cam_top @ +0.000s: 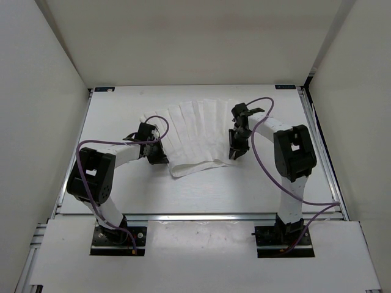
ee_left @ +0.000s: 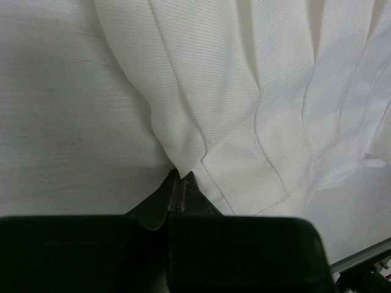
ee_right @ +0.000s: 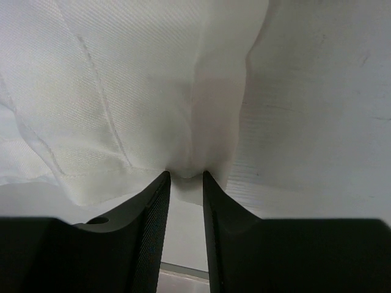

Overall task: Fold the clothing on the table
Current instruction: Flatten the skirt out

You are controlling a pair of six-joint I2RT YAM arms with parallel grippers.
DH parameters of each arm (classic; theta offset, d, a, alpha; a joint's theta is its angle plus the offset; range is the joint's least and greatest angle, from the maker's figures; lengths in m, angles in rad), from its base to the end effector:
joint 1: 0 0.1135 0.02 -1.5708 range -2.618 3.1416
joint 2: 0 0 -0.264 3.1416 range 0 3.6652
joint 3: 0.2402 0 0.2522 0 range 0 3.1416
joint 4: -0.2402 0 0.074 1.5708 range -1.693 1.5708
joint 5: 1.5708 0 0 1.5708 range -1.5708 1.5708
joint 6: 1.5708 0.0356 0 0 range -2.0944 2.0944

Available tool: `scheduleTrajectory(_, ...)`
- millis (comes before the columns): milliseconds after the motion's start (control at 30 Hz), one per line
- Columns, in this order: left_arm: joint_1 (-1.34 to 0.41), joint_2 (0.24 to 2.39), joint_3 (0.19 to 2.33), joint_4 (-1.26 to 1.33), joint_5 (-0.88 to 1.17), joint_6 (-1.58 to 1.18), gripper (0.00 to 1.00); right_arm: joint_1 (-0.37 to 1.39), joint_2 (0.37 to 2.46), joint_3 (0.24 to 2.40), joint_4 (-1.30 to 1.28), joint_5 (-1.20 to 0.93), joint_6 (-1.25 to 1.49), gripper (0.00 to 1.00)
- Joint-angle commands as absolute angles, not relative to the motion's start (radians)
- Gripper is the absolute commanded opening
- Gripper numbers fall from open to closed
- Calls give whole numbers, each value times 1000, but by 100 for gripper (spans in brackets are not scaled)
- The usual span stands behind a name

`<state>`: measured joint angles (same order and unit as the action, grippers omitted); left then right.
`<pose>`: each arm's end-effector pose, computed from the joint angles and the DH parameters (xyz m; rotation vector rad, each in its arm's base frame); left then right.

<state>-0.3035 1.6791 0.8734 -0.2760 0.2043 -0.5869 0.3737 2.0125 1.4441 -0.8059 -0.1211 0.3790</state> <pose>0.2962 -0.1003 0.1447 -0.3170 2.7177 -0.5470 0.3643 0.1474 0.1636 -0.0099 2.9908 0.2770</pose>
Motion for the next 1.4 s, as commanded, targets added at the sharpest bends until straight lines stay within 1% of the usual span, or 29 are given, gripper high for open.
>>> scheduleTrajectory(0, -296, 1660, 862, -299, 212, -569, 0, 388, 2046, 1485, -818, -112, 391, 33)
scheduleTrajectory(33, -293, 1658, 865, -295, 204, -568, 0, 402, 2049, 1482, -821, -104, 388, 32)
scheduleTrajectory(67, -293, 1664, 867, -295, 207, -568, 0, 405, 2054, 1485, -825, -95, 387, 28)
scheduleTrajectory(100, -291, 1666, 867, -288, 212, -568, 0, 411, 2060, 1485, -828, -88, 387, 21)
scheduleTrajectory(133, -290, 1667, 865, -294, 209, -560, 0, 413, 2062, 1492, -836, -71, 390, 16)
scheduleTrajectory(167, -285, 1667, 865, -295, 207, -563, 0, 419, 2068, 1493, -838, -69, 391, 6)
scheduleTrajectory(200, -282, 1667, 861, -293, 212, -564, 0, 419, 2069, 1496, -854, -57, 391, 0)
scheduleTrajectory(333, -269, 1661, 858, -290, 218, -566, 0, 413, 2042, 1528, -876, -14, 379, 0)
scheduleTrajectory(433, -259, 1661, 854, -279, 241, -566, 0, 403, 1968, 1529, -887, -12, 377, 0)
scheduleTrajectory(533, -265, 1664, 845, -271, 262, -572, 0, 374, 1882, 1493, -874, -21, 384, 0)
scheduleTrajectory(633, -281, 1663, 838, -250, 288, -580, 1, 305, 1807, 1406, -838, -95, 393, 0)
scheduleTrajectory(700, -287, 1663, 825, -229, 322, -594, 9, 235, 1754, 1306, -813, -156, 408, 0)
scheduleTrajectory(767, -288, 1661, 802, -204, 356, -607, 33, 186, 1721, 1228, -755, -254, 416, 0)
scheduleTrajectory(800, -288, 1655, 802, -193, 382, -620, 41, 160, 1701, 1192, -717, -302, 425, 0)
scheduleTrajectory(833, -284, 1654, 801, -186, 417, -626, 44, 137, 1684, 1169, -709, -319, 431, 0)
scheduleTrajectory(933, -308, 1623, 824, -207, 474, -623, 46, 124, 1667, 1103, -663, -365, 446, 0)
scheduleTrajectory(1033, -368, 1603, 856, -288, 434, -585, 46, 126, 1677, 1097, -656, -383, 449, 0)
scheduleTrajectory(1133, -417, 1585, 839, -290, 432, -604, 47, 129, 1690, 1095, -647, -390, 449, 0)
scheduleTrajectory(1233, -425, 1574, 779, -221, 477, -676, 45, 118, 1696, 1104, -652, -382, 451, 0)
scheduleTrajectory(1367, -440, 1557, 785, -291, 427, -654, 41, 107, 1684, 1115, -672, -362, 437, 0)
